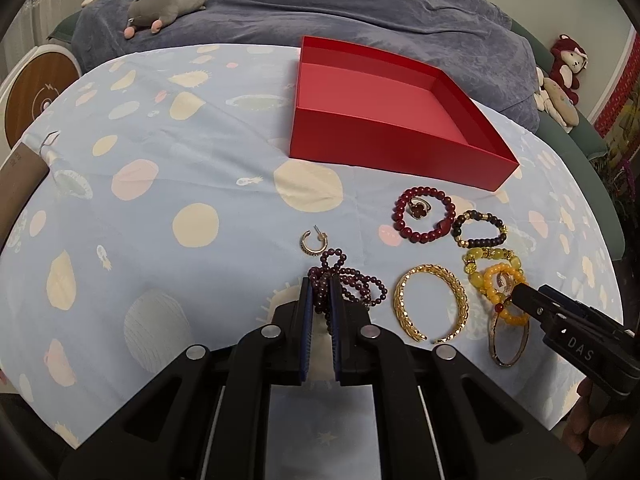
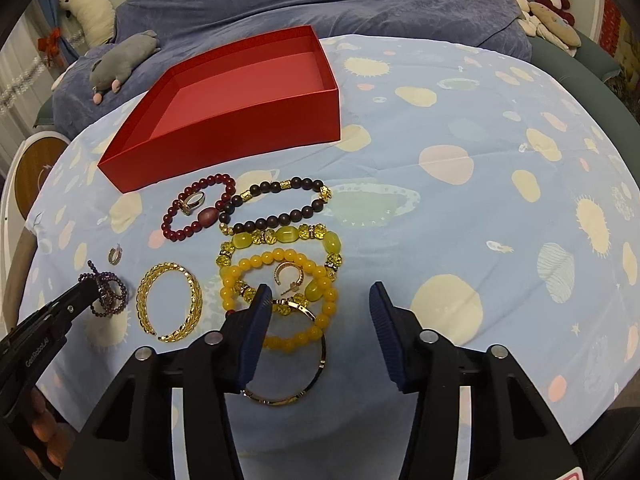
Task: Organize jewelry
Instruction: 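Grasp the dark garnet bead strand with the left tool while the right tool grasps the orange amber bracelet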
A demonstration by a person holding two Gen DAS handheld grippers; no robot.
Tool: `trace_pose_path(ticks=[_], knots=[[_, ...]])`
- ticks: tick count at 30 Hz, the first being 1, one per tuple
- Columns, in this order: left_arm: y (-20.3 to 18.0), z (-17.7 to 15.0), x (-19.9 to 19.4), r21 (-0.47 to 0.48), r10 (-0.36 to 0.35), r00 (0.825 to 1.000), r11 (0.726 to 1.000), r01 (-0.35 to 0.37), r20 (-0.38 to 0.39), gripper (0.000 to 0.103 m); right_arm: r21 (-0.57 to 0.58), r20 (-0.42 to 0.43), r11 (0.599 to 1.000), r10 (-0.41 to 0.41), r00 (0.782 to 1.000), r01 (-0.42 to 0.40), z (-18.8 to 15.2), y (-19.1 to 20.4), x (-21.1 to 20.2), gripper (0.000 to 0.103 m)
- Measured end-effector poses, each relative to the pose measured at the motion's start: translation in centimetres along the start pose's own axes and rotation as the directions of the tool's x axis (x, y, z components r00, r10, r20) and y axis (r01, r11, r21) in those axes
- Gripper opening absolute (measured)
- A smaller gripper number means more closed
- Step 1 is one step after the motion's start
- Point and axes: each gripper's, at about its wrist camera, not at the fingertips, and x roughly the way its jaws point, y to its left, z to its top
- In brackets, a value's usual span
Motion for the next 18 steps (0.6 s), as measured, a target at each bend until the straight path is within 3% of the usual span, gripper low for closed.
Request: trace_pose_path(ticks=[3,6,9,11,18], knots=[[0.1,0.0,0.1,-0.004,0.003,1.000,1.000,-0.003,-0.004,0.008,0.000,0.000,1.000,0.023,1.000,-0.023,0.4,0.1,0.2,0.039],[0.1,0.0,0.1,-0.008,0.003,1.000,1.000,-0.003,-0.007,0.008,-0.006,-0.023,0.999,0.038,0.999,-0.038,0.4,0.2,0.4,0.016],[0.0,-0.1,0.1,-0.010,0.000,1.000,1.000,0.000,-0.011,0.008,0.011,-0.028,0.998,0.065,0.998,-0.065,0.2,-0.1,0.4,0.015],[0.0,-0.2,0.1,-0.006,0.001,1.000,1.000,-0.002,-0.011,0.008,0.002,-0.028,0.998,0.071,0.997,-0.071,0.0,0.0,0.2,0.008],[-0.4,0.1,-1.2,0.002,-0.011,1.000,1.000,0.011,0.001,0.008,-0.029,0.008,0.996,0.090,0.996,-0.090,-0.2,0.3,-2.2,0.007]])
